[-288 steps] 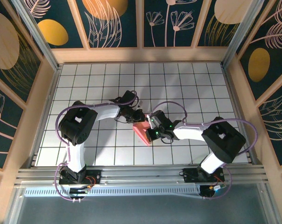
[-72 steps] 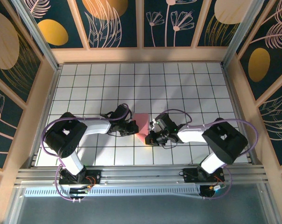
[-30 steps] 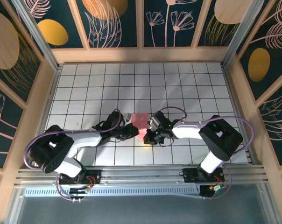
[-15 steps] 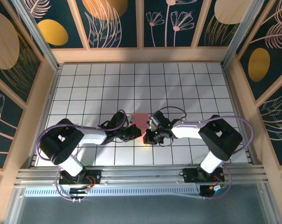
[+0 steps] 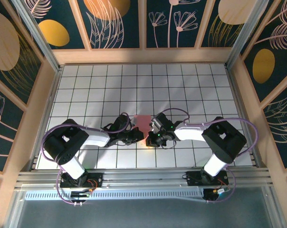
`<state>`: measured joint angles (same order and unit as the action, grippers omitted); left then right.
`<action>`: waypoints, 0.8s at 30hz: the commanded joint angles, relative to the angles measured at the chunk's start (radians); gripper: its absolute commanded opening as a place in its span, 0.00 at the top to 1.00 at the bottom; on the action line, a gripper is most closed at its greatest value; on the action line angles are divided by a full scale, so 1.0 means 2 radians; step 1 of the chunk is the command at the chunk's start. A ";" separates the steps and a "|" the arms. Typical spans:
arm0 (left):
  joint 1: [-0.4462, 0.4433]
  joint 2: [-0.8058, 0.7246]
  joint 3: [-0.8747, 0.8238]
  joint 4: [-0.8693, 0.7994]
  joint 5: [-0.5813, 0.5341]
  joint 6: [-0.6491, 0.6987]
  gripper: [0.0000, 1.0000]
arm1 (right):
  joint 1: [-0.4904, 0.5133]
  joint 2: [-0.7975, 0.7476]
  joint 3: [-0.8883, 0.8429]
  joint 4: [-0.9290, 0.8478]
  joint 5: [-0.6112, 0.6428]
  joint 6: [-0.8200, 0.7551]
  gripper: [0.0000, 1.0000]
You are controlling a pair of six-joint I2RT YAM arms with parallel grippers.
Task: Fold a paper plane with a square sheet of paper (fold left side to right side)
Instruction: Third fold the triangle at the center of the table.
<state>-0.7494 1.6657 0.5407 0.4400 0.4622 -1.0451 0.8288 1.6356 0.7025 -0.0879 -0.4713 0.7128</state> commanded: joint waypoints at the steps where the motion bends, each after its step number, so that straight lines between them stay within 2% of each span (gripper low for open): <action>1: -0.003 0.008 0.004 -0.009 -0.014 0.000 0.96 | 0.004 0.033 -0.014 -0.066 0.068 -0.009 1.00; 24: 0.001 0.013 0.006 -0.052 -0.069 -0.016 0.98 | 0.008 0.048 0.005 -0.110 0.075 -0.027 1.00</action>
<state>-0.7525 1.6775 0.5476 0.4088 0.4030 -1.0718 0.8341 1.6581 0.7509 -0.1650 -0.4625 0.6792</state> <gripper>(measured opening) 0.045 0.051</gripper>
